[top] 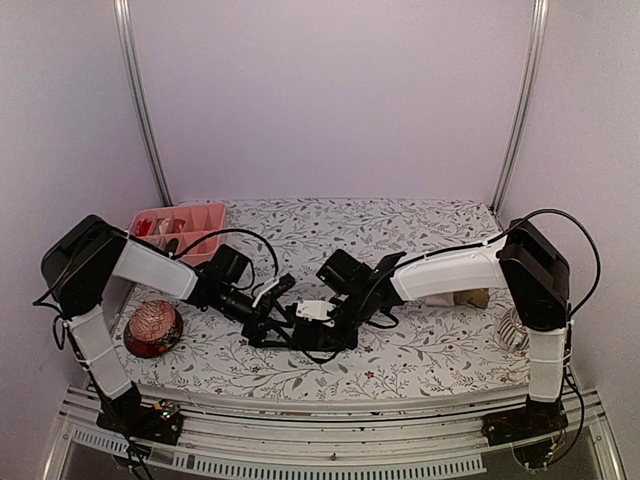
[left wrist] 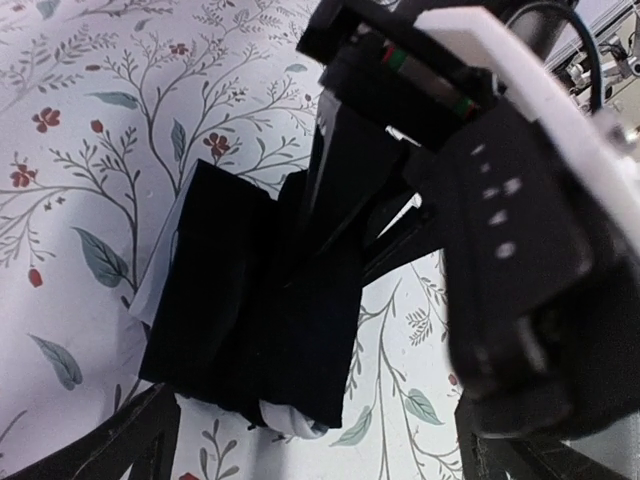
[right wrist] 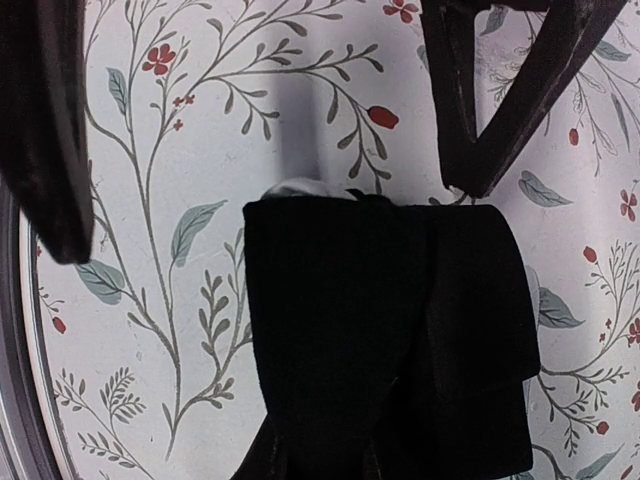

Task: Roll the underwear
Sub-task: Place the underwear at the center of the board.

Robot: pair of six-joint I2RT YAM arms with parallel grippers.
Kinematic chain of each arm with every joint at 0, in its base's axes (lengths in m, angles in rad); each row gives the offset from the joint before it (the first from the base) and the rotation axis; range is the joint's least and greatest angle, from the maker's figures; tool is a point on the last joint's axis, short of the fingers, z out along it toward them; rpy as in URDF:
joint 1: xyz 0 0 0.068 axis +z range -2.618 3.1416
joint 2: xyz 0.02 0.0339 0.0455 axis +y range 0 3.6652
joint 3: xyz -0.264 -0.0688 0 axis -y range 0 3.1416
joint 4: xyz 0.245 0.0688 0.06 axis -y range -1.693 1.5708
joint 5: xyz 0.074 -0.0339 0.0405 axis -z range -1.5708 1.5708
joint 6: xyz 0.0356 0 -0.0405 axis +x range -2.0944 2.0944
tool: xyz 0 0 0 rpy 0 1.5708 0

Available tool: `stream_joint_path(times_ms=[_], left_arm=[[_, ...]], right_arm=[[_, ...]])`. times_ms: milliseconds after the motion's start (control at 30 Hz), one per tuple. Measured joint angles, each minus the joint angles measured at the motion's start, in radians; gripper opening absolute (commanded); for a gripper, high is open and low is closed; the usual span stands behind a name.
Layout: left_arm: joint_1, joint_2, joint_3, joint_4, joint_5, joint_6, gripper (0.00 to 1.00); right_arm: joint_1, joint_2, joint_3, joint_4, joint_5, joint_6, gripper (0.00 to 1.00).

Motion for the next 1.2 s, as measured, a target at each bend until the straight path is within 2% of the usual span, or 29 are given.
stream_joint_path(times_ms=[300, 667, 967, 1033, 1133, 1200], left_arm=[[0.001, 0.105, 0.044, 0.012, 0.031, -0.007, 0.97], [-0.01, 0.156, 0.094, 0.029, 0.025, -0.011, 0.79], [-0.048, 0.18, 0.117, 0.045, 0.001, 0.026, 0.82], [-0.066, 0.18, 0.117, 0.047, -0.005, 0.04, 0.76], [-0.089, 0.179, 0.117, 0.047, -0.021, 0.06, 0.53], [-0.096, 0.178, 0.117, 0.047, -0.038, 0.074, 0.45]], right_arm=[[0.0, 0.0, 0.0, 0.0, -0.001, 0.0, 0.12], [0.0, 0.004, 0.011, -0.013, -0.003, -0.001, 0.12], [-0.001, 0.006, 0.013, -0.015, -0.005, -0.001, 0.12], [-0.001, 0.008, 0.016, -0.019, -0.005, -0.001, 0.12], [-0.003, 0.011, 0.024, -0.028, -0.01, -0.002, 0.12], [-0.004, 0.013, 0.026, -0.031, -0.013, -0.002, 0.12]])
